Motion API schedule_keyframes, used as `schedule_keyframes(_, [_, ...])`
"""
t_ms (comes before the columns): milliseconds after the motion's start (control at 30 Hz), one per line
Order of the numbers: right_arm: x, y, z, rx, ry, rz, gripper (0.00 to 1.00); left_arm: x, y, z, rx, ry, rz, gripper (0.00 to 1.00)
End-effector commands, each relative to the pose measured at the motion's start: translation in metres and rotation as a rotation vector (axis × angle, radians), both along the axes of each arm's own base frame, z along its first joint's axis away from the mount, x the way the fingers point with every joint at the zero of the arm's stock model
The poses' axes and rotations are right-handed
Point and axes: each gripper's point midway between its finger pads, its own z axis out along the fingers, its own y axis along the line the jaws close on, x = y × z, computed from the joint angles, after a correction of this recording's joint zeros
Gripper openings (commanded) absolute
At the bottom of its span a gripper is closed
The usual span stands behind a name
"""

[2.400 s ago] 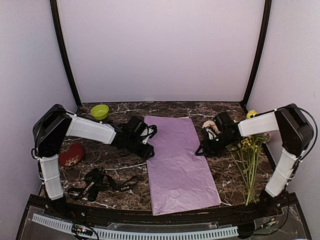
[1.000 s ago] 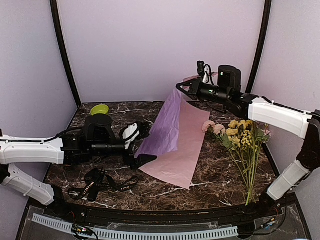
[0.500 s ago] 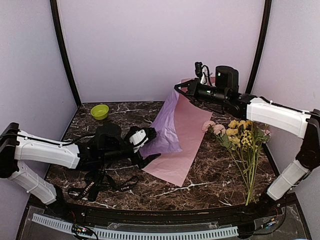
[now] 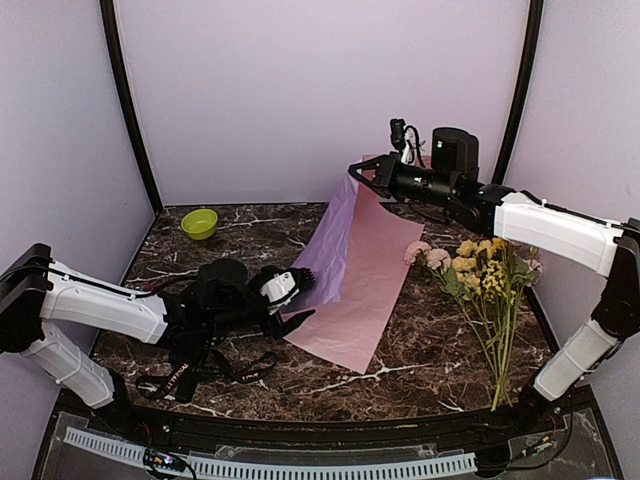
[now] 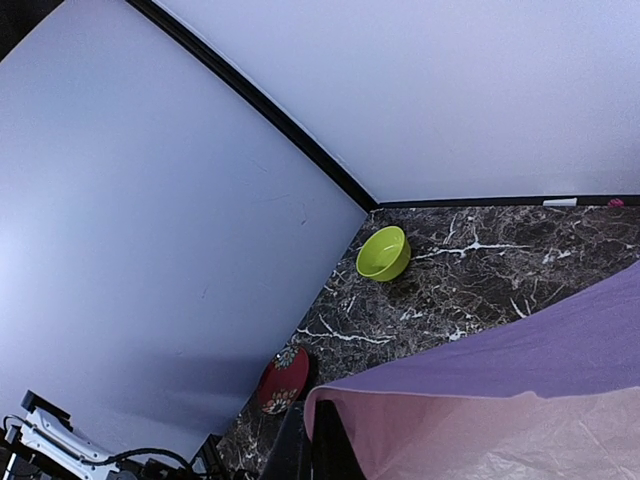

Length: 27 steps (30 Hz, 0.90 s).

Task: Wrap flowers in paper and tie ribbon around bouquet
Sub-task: Pass from the right arm to the left, then unfold the folded wrapping paper at the center of the board.

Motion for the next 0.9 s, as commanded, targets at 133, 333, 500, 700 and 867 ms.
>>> schedule_keyframes(133, [0.000, 0.007, 0.002, -0.058, -0.059, 0.023, 0.00, 0.020, 0.006, 0.035, -0.223, 0.054, 0.153, 0.11])
schedule_keyframes(333, [0.024, -0.007, -0.026, -0.205, -0.046, -0.005, 0.19, 0.043, 0.030, 0.044, -0.563, 0.458, 0.297, 0.00])
schedule_keyframes(500, [0.043, -0.038, -0.047, -0.330, -0.030, -0.058, 0.50, 0.070, 0.088, 0.054, -0.843, 0.588, 0.506, 0.00])
schedule_keyframes(700, [0.046, -0.058, -0.085, -0.480, -0.007, -0.082, 0.61, 0.087, 0.151, -0.003, -0.995, 0.816, 0.819, 0.00])
schedule_keyframes(867, [0.048, -0.060, -0.152, -0.589, 0.095, -0.051, 0.62, 0.079, 0.188, -0.047, -1.147, 0.951, 0.968, 0.00])
